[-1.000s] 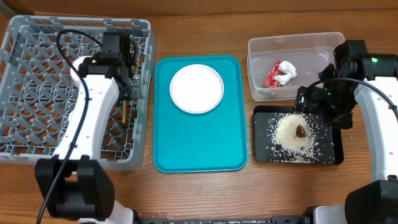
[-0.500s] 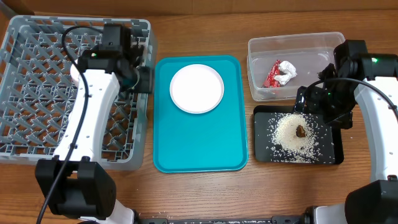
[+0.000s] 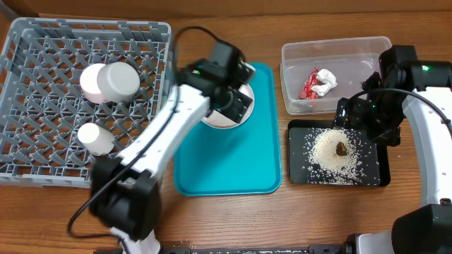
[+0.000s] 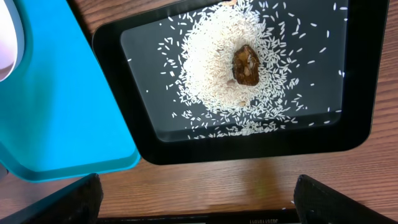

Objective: Sort waste into correct bins and load items into the dishwasher
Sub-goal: 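Reach the left gripper to the white plate and grasp its rim, then lift the white plate with the left gripper and stand it in the rack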

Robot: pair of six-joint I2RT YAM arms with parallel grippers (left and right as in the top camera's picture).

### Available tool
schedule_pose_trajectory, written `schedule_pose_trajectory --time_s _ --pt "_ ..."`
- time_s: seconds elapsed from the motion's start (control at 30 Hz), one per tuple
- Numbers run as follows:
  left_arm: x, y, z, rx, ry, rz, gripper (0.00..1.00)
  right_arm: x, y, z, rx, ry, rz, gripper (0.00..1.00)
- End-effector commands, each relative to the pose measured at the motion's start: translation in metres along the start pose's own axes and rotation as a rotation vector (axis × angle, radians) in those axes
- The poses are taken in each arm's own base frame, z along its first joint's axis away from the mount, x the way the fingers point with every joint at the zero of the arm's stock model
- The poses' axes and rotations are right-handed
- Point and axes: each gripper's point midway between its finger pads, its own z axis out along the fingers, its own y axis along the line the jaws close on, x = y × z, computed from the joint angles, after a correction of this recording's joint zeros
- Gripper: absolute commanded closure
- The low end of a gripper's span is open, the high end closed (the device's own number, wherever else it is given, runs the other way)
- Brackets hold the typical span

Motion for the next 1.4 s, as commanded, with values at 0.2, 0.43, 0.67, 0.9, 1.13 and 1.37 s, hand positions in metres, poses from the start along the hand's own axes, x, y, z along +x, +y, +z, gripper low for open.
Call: schedule_pose_trajectory --time_s 0.2,0.43,0.67,0.9,1.13,1.37 --pt "0.047 -0.017 0.092 0.008 0.241 0.064 0.31 0.0 0.003 -0.005 -0.01 -0.023 -0.006 0.0" --pt "0.065 -0.018 0.104 0.013 0.314 0.061 0.51 0.0 0.003 -0.005 -0.01 -0.024 -0.006 0.0" --pt "0.067 -0.019 0.1 0.008 0.329 0.019 0.92 0.0 0.003 -0.005 -0.01 -0.024 -0.006 0.0" --pt "0.041 -0.02 0.07 -0.004 0.309 -0.053 0.96 0.0 0.002 -0.005 -0.01 -0.023 -0.006 0.0" --pt "-0.019 -0.015 -0.002 -0.013 0.168 -0.083 0.96 0.001 0.002 -0.005 -0.009 -0.019 -0.006 0.0" --pt "-0.051 0.027 -0.098 -0.016 -0.029 -0.181 0.96 0.001 0.002 -0.005 -0.009 -0.02 -0.006 0.0"
